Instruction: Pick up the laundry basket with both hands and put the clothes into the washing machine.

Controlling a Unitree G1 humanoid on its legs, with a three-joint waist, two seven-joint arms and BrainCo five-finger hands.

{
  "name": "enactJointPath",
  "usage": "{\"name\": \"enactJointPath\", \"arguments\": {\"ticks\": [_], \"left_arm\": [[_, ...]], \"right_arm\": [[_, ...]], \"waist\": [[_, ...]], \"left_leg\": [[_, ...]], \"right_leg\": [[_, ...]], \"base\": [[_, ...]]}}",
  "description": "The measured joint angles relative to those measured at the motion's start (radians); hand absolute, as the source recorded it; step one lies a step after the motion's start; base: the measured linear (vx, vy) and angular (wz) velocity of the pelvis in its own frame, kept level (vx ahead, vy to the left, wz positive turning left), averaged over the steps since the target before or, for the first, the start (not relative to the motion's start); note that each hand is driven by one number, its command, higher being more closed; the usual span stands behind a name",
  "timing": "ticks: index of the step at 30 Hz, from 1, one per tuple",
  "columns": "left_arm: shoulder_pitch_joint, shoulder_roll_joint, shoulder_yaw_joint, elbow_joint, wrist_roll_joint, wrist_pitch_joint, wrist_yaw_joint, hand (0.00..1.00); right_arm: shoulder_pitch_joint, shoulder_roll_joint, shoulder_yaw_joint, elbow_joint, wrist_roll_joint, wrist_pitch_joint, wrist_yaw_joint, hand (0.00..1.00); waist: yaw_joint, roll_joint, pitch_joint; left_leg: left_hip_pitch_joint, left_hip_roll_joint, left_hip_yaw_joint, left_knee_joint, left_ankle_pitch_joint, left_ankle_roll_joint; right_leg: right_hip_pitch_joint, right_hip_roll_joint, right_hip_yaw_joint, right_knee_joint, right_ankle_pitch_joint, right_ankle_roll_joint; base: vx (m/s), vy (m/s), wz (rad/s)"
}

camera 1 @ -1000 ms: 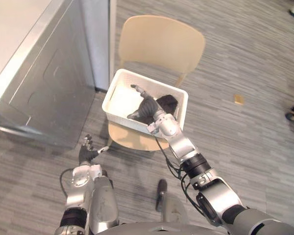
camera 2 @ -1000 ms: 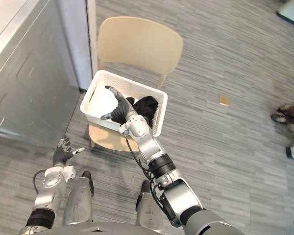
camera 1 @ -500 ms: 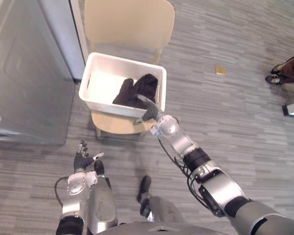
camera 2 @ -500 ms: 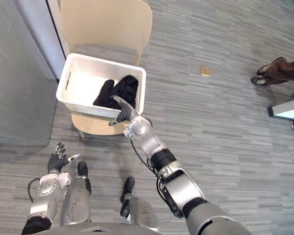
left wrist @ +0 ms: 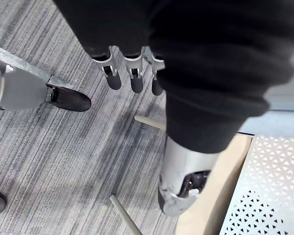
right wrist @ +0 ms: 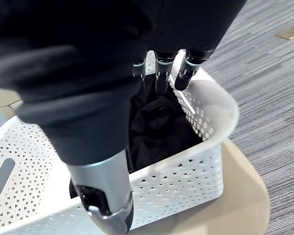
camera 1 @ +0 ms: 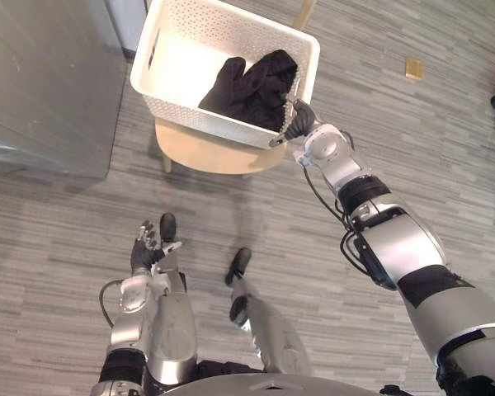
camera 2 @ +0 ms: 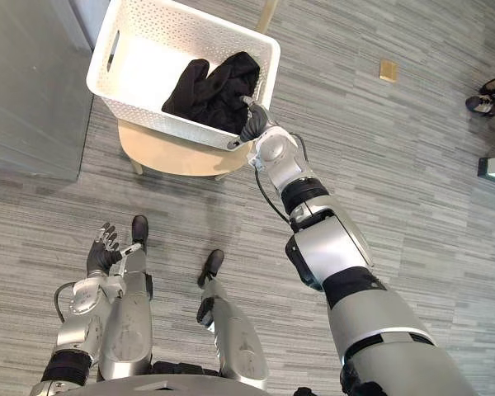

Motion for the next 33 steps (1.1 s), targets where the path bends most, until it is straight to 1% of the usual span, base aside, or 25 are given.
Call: {"name": "enactJointPath", "arguments": {"ticks": [4, 8, 11, 13, 15, 18, 21, 22, 26, 28, 29, 31, 32, 33], "left_arm": [[-0.011, -0.002, -0.009, 0.027, 0.000, -0.003, -0.001, 0.00], [-0.044, -0.001, -0.014, 0.028, 0.000, -0.008, -0.002, 0.00], [-0.046, -0.006, -0.016, 0.030, -0.002, -0.009, -0.002, 0.00], [-0.048, -0.006, -0.015, 0.037, -0.002, -0.009, -0.002, 0.00], [-0.048, -0.006, -0.016, 0.039, -0.011, -0.009, -0.001, 0.00], [-0.051, -0.005, -0.016, 0.037, -0.019, -0.011, -0.001, 0.00], [-0.055, -0.009, -0.017, 0.023, -0.027, -0.012, -0.001, 0.00], [-0.055, -0.014, -0.016, 0.014, -0.034, -0.015, -0.001, 0.00], [-0.053, -0.040, -0.016, -0.006, -0.039, -0.022, -0.002, 0.00], [-0.052, -0.056, -0.016, -0.032, -0.039, -0.026, -0.003, 0.00], [-0.052, -0.069, -0.017, -0.049, -0.039, -0.027, -0.006, 0.00], [-0.052, -0.081, -0.018, -0.065, -0.039, -0.031, -0.008, 0.00], [-0.052, -0.082, -0.018, -0.068, -0.039, -0.033, -0.009, 0.00], [-0.050, -0.082, -0.017, -0.067, -0.039, -0.033, -0.008, 0.00]], "right_arm": [[-0.029, -0.004, -0.002, 0.032, 0.010, -0.001, -0.021, 0.00], [-0.043, -0.054, -0.002, 0.033, 0.048, -0.002, -0.035, 0.00], [-0.061, -0.075, 0.000, 0.032, 0.050, -0.009, -0.035, 0.00], [-0.060, -0.087, 0.014, 0.035, 0.069, -0.009, -0.035, 0.00], [-0.060, -0.099, 0.050, 0.047, 0.076, -0.009, -0.033, 0.00], [-0.060, -0.115, 0.089, 0.077, 0.075, -0.018, -0.032, 0.00], [-0.060, -0.133, 0.154, 0.103, 0.076, -0.024, -0.025, 0.00], [-0.059, -0.132, 0.184, 0.120, 0.076, -0.024, -0.015, 0.00], [-0.059, -0.133, 0.279, 0.119, 0.087, -0.026, 0.010, 0.00], [-0.059, -0.134, 0.331, 0.110, 0.108, -0.027, 0.021, 0.00], [-0.059, -0.143, 0.389, 0.102, 0.119, -0.028, 0.039, 0.00], [-0.059, -0.162, 0.436, 0.090, 0.128, -0.028, 0.058, 0.00], [-0.060, -0.173, 0.465, 0.080, 0.138, -0.028, 0.067, 0.00], [-0.060, -0.176, 0.484, 0.072, 0.150, -0.028, 0.075, 0.00]], "waist": [[0.003, 0.001, 0.004], [0.008, 0.004, 0.011], [0.013, 0.004, 0.012], [0.014, 0.003, 0.013], [0.018, 0.002, 0.018], [0.026, 0.000, 0.019], [0.040, -0.001, 0.020], [0.046, -0.001, 0.020], [0.054, -0.003, 0.021], [0.060, -0.010, 0.025], [0.064, -0.012, 0.025], [0.071, -0.012, 0.025], [0.075, -0.012, 0.026], [0.077, -0.012, 0.026]], "left_leg": [[-0.006, 0.001, -0.014, 0.000, -0.002, -0.002], [-0.026, 0.009, -0.053, -0.007, -0.005, 0.001], [-0.043, 0.011, -0.071, -0.007, -0.003, -0.001], [-0.051, 0.011, -0.081, -0.007, -0.001, -0.005], [-0.055, 0.009, -0.083, -0.007, 0.005, -0.009], [-0.073, 0.007, -0.094, -0.006, 0.022, -0.010], [-0.094, 0.000, -0.109, -0.001, 0.027, -0.007], [-0.103, -0.001, -0.112, -0.001, 0.028, -0.006], [-0.115, -0.004, -0.128, -0.001, 0.026, -0.004], [-0.116, -0.004, -0.128, -0.001, 0.020, -0.001], [-0.123, -0.002, -0.131, -0.001, 0.018, 0.000], [-0.135, 0.002, -0.132, -0.001, 0.018, 0.000], [-0.143, 0.011, -0.133, -0.001, 0.018, 0.000], [-0.146, 0.018, -0.134, -0.001, 0.018, 0.000]], "right_leg": [[0.000, 0.003, 0.002, -0.001, 0.010, 0.004], [-0.006, 0.017, 0.001, -0.001, 0.012, 0.004], [-0.020, 0.023, 0.000, 0.000, 0.011, 0.004], [-0.023, 0.024, -0.006, -0.001, -0.002, 0.019], [-0.024, 0.023, -0.014, -0.001, -0.016, 0.026], [-0.028, 0.021, -0.030, -0.005, -0.017, 0.026], [-0.036, 0.016, -0.055, -0.011, -0.017, 0.028], [-0.038, 0.016, -0.059, -0.013, -0.017, 0.029], [-0.040, 0.014, -0.083, -0.014, -0.013, 0.032], [-0.042, 0.015, -0.085, -0.013, -0.013, 0.032], [-0.048, 0.015, -0.089, -0.009, -0.012, 0.032], [-0.062, 0.017, -0.101, -0.002, -0.009, 0.035], [-0.073, 0.024, -0.108, 0.000, 0.003, 0.041], [-0.076, 0.031, -0.109, 0.000, 0.015, 0.039]], "base": [[-0.01, -0.002, 0.05], [-0.03, -0.008, 0.13], [-0.03, -0.012, 0.04], [-0.02, 0.001, 0.06], [-0.01, 0.005, 0.09], [0.02, 0.005, 0.14], [0.06, 0.015, 0.18], [0.07, 0.020, 0.18], [0.09, 0.034, 0.13], [0.10, 0.050, 0.02], [0.08, 0.053, -0.01], [0.07, 0.054, -0.03], [0.05, 0.046, -0.07], [0.08, 0.082, -0.08]]}}
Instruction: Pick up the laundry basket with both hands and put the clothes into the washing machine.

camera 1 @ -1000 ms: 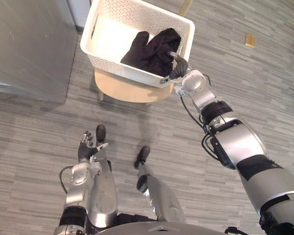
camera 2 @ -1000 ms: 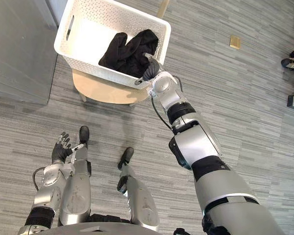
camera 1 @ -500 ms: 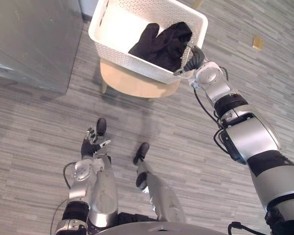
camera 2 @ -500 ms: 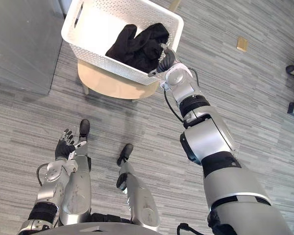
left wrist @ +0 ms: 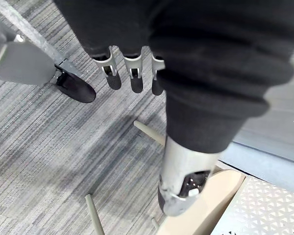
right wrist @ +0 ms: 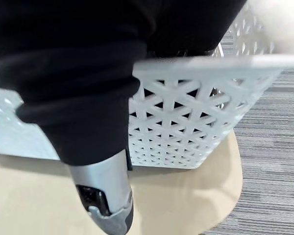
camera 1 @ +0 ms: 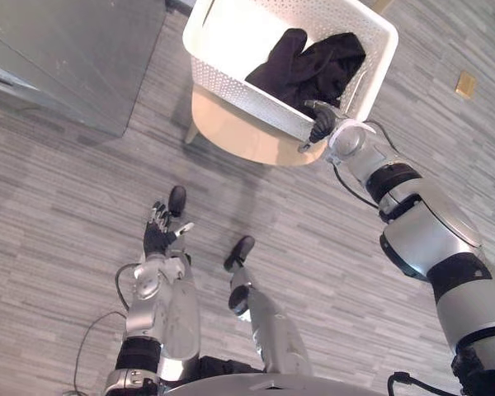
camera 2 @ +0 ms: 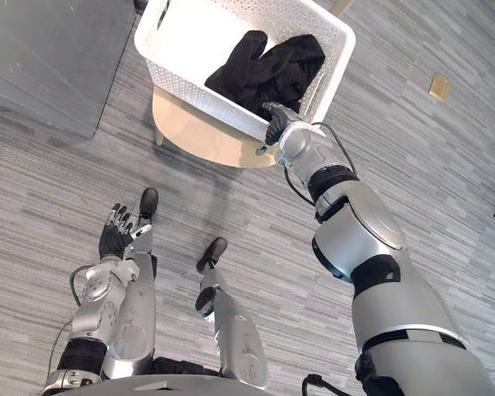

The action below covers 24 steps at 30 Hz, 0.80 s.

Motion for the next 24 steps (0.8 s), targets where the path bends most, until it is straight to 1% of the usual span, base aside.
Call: {"name": "enactJointPath", "arguments": {"ticks": [2, 5, 7, 8, 10, 12, 13, 14, 16, 17, 18, 20, 24], "left_arm": [[0.002, -0.001, -0.004, 0.000, -0.001, 0.000, -0.001, 0.00], [0.002, -0.002, -0.029, -0.001, -0.006, 0.000, -0.016, 0.00], [0.004, -0.014, -0.030, -0.001, -0.006, 0.000, -0.017, 0.00], [0.005, -0.015, -0.028, -0.001, -0.006, 0.000, -0.017, 0.00], [0.020, -0.014, -0.026, -0.001, -0.006, 0.000, -0.017, 0.00], [0.023, -0.021, -0.027, 0.000, -0.006, 0.001, -0.018, 0.00], [0.023, -0.023, -0.027, -0.001, -0.006, 0.001, -0.018, 0.00], [0.023, -0.023, -0.026, -0.001, -0.006, 0.001, -0.018, 0.00], [0.021, -0.023, -0.025, -0.001, -0.006, 0.001, -0.018, 0.00], [0.018, -0.023, -0.024, -0.001, -0.005, 0.003, -0.019, 0.00], [0.016, -0.023, -0.025, -0.001, -0.005, 0.004, -0.020, 0.00], [0.011, -0.021, -0.025, 0.000, -0.005, 0.007, -0.025, 0.00], [-0.001, -0.006, -0.018, 0.000, -0.005, 0.008, -0.036, 0.00]], "right_arm": [[-0.001, -0.007, 0.039, -0.001, 0.015, 0.000, 0.016, 0.00], [-0.018, -0.037, 0.107, -0.005, 0.049, 0.003, 0.045, 0.00], [-0.030, -0.057, 0.129, -0.013, 0.061, 0.005, 0.062, 0.00], [-0.033, -0.063, 0.137, -0.022, 0.078, 0.006, 0.068, 0.00], [-0.032, -0.064, 0.145, -0.049, 0.095, 0.007, 0.071, 0.00], [-0.026, -0.080, 0.149, -0.078, 0.095, 0.007, 0.089, 0.00], [-0.016, -0.094, 0.150, -0.103, 0.095, 0.007, 0.091, 0.00], [-0.011, -0.097, 0.150, -0.116, 0.095, 0.008, 0.091, 0.00], [0.006, -0.101, 0.149, -0.143, 0.118, 0.007, 0.090, 0.00], [0.024, -0.101, 0.147, -0.176, 0.133, 0.006, 0.090, 0.00], [0.033, -0.101, 0.147, -0.188, 0.133, 0.006, 0.090, 0.00], [0.060, -0.101, 0.145, -0.221, 0.155, 0.003, 0.091, 0.00], [0.057, -0.110, 0.131, -0.279, 0.173, -0.010, 0.086, 0.00]], "waist": [[0.003, 0.000, 0.000], [0.020, 0.000, 0.000], [0.021, -0.001, 0.000], [0.024, -0.008, 0.002], [0.024, -0.013, 0.002], [0.024, -0.014, 0.001], [0.025, -0.016, 0.000], [0.025, -0.016, 0.000], [0.029, -0.017, -0.001], [0.033, -0.017, -0.001], [0.034, -0.017, -0.001], [0.039, -0.017, -0.001], [0.044, -0.017, -0.001]], "left_leg": [[-0.002, 0.010, -0.004, 0.000, 0.000, 0.000], [-0.018, 0.028, -0.004, 0.000, -0.001, -0.001], [-0.032, 0.027, -0.002, 0.000, 0.003, -0.007], [-0.035, 0.022, 0.001, 0.000, 0.009, -0.013], [-0.037, 0.033, 0.000, 0.001, 0.014, -0.020], [-0.038, 0.037, -0.002, 0.001, 0.016, -0.022], [-0.038, 0.038, -0.003, 0.001, 0.016, -0.022], [-0.037, 0.039, -0.003, 0.001, 0.016, -0.022], [-0.028, 0.049, -0.003, 0.001, 0.012, -0.026], [-0.015, 0.068, 0.001, 0.001, 0.004, -0.027], [-0.008, 0.074, 0.001, 0.001, 0.001, -0.027], [0.030, 0.084, 0.004, 0.002, -0.012, -0.027], [0.048, 0.103, 0.011, 0.051, -0.049, -0.029]], "right_leg": [[0.001, 0.009, -0.008, 0.000, 0.009, -0.003], [-0.008, 0.025, -0.029, 0.000, 0.009, -0.004], [-0.014, 0.023, -0.053, -0.003, -0.026, -0.008], [-0.014, 0.018, -0.069, -0.006, -0.059, -0.029], [-0.013, 0.014, -0.122, 0.005, -0.072, -0.022], [-0.012, 0.014, -0.137, 0.009, -0.071, -0.022], [-0.011, 0.014, -0.139, 0.014, -0.063, -0.027], [-0.011, 0.014, -0.140, 0.018, -0.060, -0.026], [-0.009, 0.020, -0.138, 0.025, -0.031, -0.022], [-0.004, 0.033, -0.131, 0.025, 0.010, -0.019], [0.001, 0.038, -0.128, 0.025, 0.022, -0.022], [0.032, 0.045, -0.092, 0.026, 0.051, -0.031], [0.056, 0.058, -0.052, 0.025, 0.095, -0.042]], "base": [[0.08, 0.072, 0.00], [0.08, 0.062, 0.06], [0.09, 0.062, 0.14], [0.08, 0.052, 0.07], [0.09, 0.075, 0.01], [0.14, 0.109, 0.08], [0.14, 0.104, 0.06], [0.18, 0.144, 0.01], [0.16, 0.145, -0.13], [0.13, 0.139, -0.22], [0.17, 0.177, -0.19], [0.21, 0.186, -0.07], [0.12, 0.110, -0.15]]}}
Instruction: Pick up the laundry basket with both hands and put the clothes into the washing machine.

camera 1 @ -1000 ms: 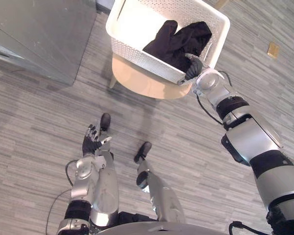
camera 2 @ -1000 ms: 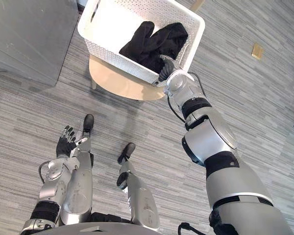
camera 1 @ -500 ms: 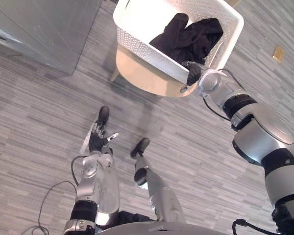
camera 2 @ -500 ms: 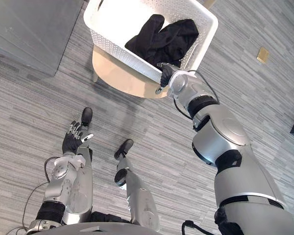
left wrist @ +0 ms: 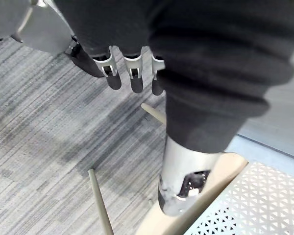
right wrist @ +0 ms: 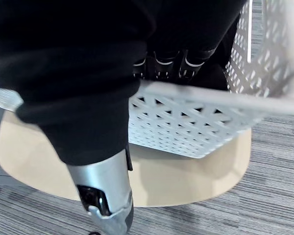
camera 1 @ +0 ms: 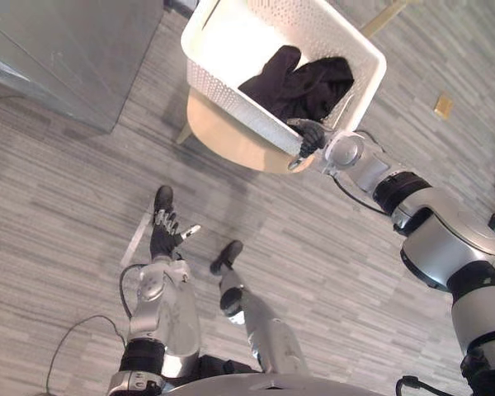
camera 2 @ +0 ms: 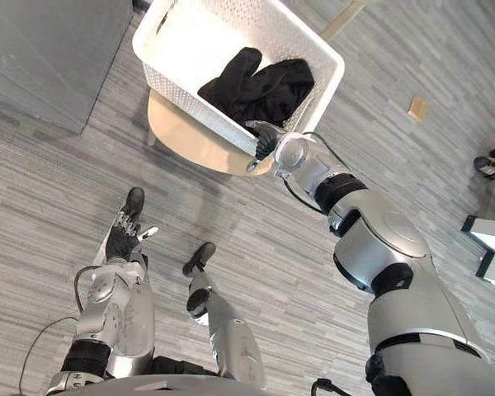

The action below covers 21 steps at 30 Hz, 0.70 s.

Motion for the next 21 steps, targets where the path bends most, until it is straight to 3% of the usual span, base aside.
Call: {"name": "enactJointPath", "arguments": {"ticks": [10, 12, 13, 14, 16, 18, 21], "left_arm": [[-0.008, 0.042, 0.070, 0.013, 0.008, 0.000, 0.003, 0.00], [-0.002, 0.065, 0.074, 0.033, 0.008, 0.001, 0.002, 0.00], [0.003, 0.072, 0.077, 0.039, 0.008, 0.001, 0.002, 0.00], [0.014, 0.089, 0.087, 0.054, 0.009, 0.003, 0.001, 0.00], [0.033, 0.091, 0.111, 0.056, 0.009, 0.003, 0.002, 0.00], [0.057, 0.094, 0.107, 0.057, 0.009, 0.005, 0.001, 0.00], [0.054, 0.088, 0.111, 0.053, 0.010, 0.006, 0.001, 0.00]], "right_arm": [[-0.061, -0.061, 0.000, -0.127, 0.079, -0.015, 0.001, 0.00], [-0.061, -0.061, 0.034, -0.131, 0.104, -0.015, 0.003, 0.00], [-0.060, -0.061, 0.040, -0.132, 0.108, -0.015, 0.004, 0.00], [-0.065, -0.060, 0.042, -0.127, 0.110, -0.015, 0.002, 0.00], [-0.084, -0.056, 0.038, -0.126, 0.110, -0.029, -0.004, 0.00], [-0.090, -0.055, 0.013, -0.109, 0.104, -0.030, -0.009, 0.00], [-0.112, -0.028, -0.067, -0.005, 0.093, -0.012, -0.052, 0.00]], "waist": [[-0.008, -0.008, -0.006], [-0.005, -0.042, -0.029], [-0.007, -0.059, -0.041], [-0.019, -0.106, -0.076], [-0.011, -0.105, -0.075], [-0.009, -0.105, -0.075], [-0.004, -0.105, -0.075]], "left_leg": [[0.012, 0.011, 0.011, 0.007, -0.005, -0.004], [0.008, 0.002, 0.019, 0.010, -0.004, -0.005], [0.004, -0.011, 0.022, 0.008, -0.003, -0.006], [-0.024, -0.058, 0.027, 0.033, 0.019, -0.015], [-0.036, -0.037, 0.014, 0.082, -0.010, -0.021], [-0.060, -0.016, 0.004, 0.124, -0.032, -0.021], [-0.147, -0.018, -0.027, 0.231, -0.084, -0.015]], "right_leg": [[-0.001, 0.011, 0.037, -0.009, 0.029, -0.001], [-0.001, 0.005, 0.047, -0.029, 0.010, 0.014], [-0.001, -0.008, 0.046, -0.030, -0.027, 0.029], [-0.011, -0.061, 0.004, -0.033, -0.162, -0.009], [-0.009, -0.060, -0.017, -0.008, -0.211, 0.051], [-0.008, -0.060, -0.061, 0.015, -0.278, 0.140], [-0.021, -0.071, -0.111, 0.006, -0.223, 0.154]], "base": [[0.08, 0.060, -0.10], [0.07, 0.010, -0.07], [0.05, -0.076, 0.18], [0.02, -0.113, 0.10], [-0.01, -0.068, -0.18], [0.04, -0.015, -0.13], [0.05, -0.041, 0.13]]}}
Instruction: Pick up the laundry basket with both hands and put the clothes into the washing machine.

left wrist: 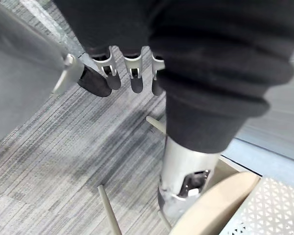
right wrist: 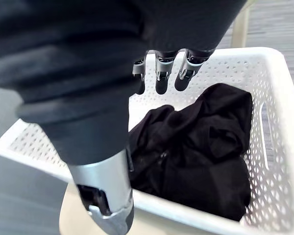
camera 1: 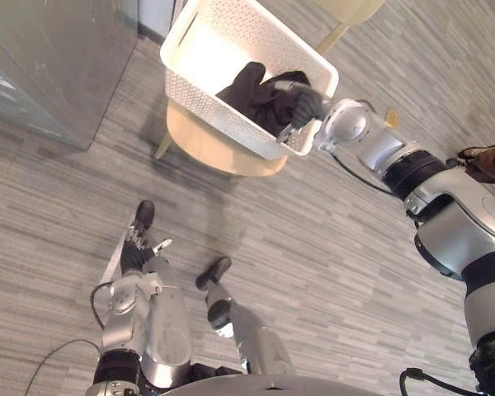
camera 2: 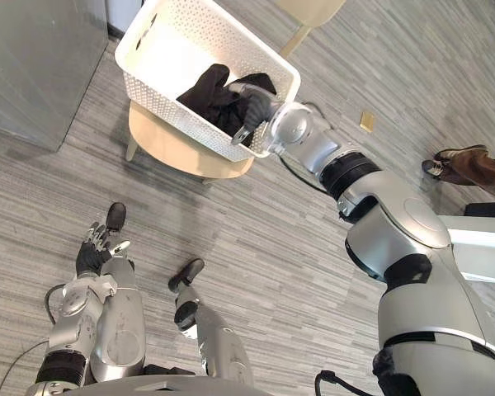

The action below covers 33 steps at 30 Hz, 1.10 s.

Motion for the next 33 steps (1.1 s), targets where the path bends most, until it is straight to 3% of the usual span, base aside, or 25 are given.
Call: {"name": "enactJointPath", "arguments": {"ticks": [3, 6, 9, 12, 25, 33], "left_arm": [[0.001, 0.003, 0.004, -0.004, 0.000, -0.003, 0.002, 0.00], [-0.001, 0.004, 0.004, -0.011, 0.000, -0.012, 0.002, 0.00], [-0.004, 0.005, -0.002, -0.011, -0.002, -0.014, 0.003, 0.00], [-0.004, -0.001, -0.005, -0.010, -0.002, -0.015, 0.003, 0.00], [-0.009, -0.037, -0.006, 0.002, -0.122, -0.028, 0.007, 0.00], [-0.009, -0.047, -0.006, 0.001, -0.160, -0.035, 0.005, 0.00]], "right_arm": [[-0.045, 0.066, -0.064, 0.059, -0.043, 0.007, -0.037, 0.00], [-0.097, 0.094, -0.087, 0.086, -0.078, 0.001, -0.065, 0.00], [-0.108, 0.098, -0.099, 0.132, -0.116, 0.007, -0.068, 0.00], [-0.115, 0.106, -0.099, 0.166, -0.127, 0.005, -0.068, 0.00], [-0.122, 0.079, -0.065, 0.297, -0.194, 0.013, -0.070, 0.00], [-0.102, 0.034, 0.004, 0.327, -0.195, 0.024, -0.040, 0.00]], "waist": [[0.019, 0.002, 0.002], [0.032, 0.020, 0.015], [0.043, 0.038, 0.028], [0.063, 0.040, 0.029], [0.065, 0.116, 0.081], [0.066, 0.131, 0.090]], "left_leg": [[-0.063, 0.019, -0.022, 0.128, -0.076, 0.001], [-0.121, 0.052, -0.067, 0.205, -0.128, -0.001], [-0.130, 0.080, -0.074, 0.166, -0.119, 0.000], [-0.127, 0.085, -0.069, 0.140, -0.102, -0.001], [-0.157, 0.083, -0.067, 0.102, -0.074, 0.001], [-0.163, 0.085, -0.065, 0.111, -0.088, -0.002]], "right_leg": [[-0.002, 0.002, -0.038, 0.004, 0.062, 0.002], [-0.004, 0.042, -0.042, 0.000, 0.138, -0.062], [-0.018, 0.066, 0.005, 0.002, 0.203, -0.083], [-0.030, 0.071, 0.002, 0.002, 0.206, -0.089], [-0.066, 0.082, 0.004, -0.038, 0.222, -0.110], [-0.068, 0.084, 0.005, -0.043, 0.222, -0.110]], "base": [[0.07, 0.044, -0.08], [0.08, 0.074, -0.08], [0.09, 0.112, 0.10], [0.15, 0.067, 0.02], [0.15, 0.081, -0.02], [0.12, 0.111, -0.01]]}}
